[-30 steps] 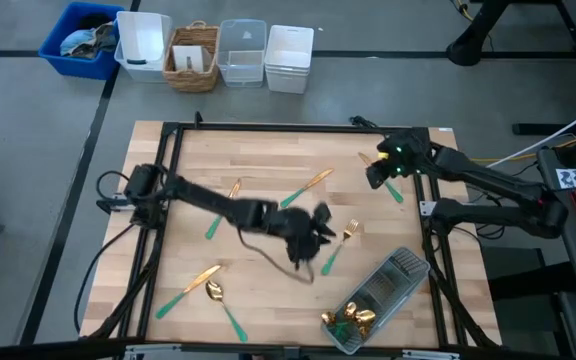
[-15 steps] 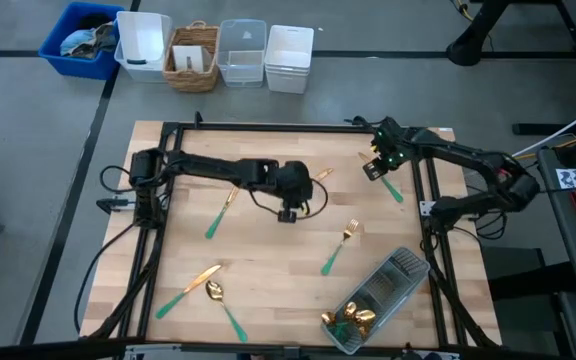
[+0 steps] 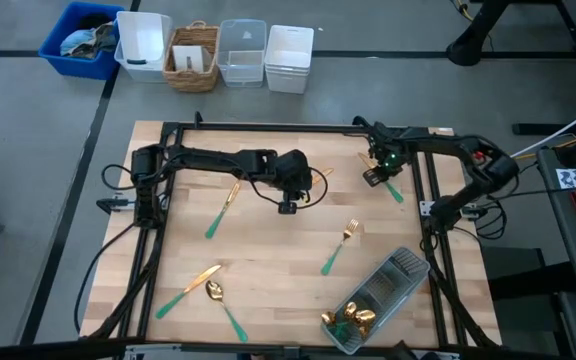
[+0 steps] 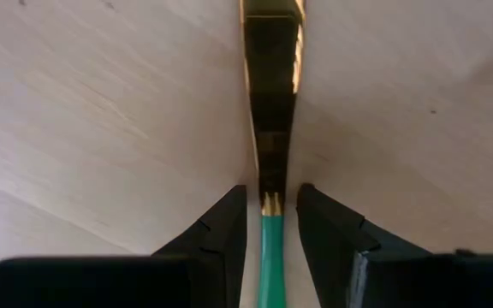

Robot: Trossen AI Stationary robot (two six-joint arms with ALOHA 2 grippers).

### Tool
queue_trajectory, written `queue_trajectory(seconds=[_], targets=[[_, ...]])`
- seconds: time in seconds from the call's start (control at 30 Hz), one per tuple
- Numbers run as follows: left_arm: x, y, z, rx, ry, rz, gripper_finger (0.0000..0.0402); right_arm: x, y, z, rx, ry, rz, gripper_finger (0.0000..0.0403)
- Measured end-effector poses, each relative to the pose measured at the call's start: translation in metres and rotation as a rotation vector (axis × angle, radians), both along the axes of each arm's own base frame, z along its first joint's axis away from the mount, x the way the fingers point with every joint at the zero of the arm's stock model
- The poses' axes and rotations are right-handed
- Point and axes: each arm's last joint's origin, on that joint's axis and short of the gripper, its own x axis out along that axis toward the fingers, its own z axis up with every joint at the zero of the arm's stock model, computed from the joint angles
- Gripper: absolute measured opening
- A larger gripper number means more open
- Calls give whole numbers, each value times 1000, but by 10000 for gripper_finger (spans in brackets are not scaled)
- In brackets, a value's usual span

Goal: Sort silverware
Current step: Put the top right table knife into the utensil organizer

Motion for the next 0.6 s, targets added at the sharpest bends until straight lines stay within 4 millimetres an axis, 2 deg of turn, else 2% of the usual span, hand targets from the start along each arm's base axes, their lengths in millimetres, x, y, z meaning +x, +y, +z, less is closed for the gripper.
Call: queue_trajectory(seconds=[0.17,0.47,0.6], targets=[[0,-1,0,7,2,-11,109,3,3,0,-9,13,22,102],[0,-1,0,5,2,-9,109,3,3,0,-2,7,20,21],[0,-1,0,5,2,-9,109,3,3,-1,-1,7,20,26]])
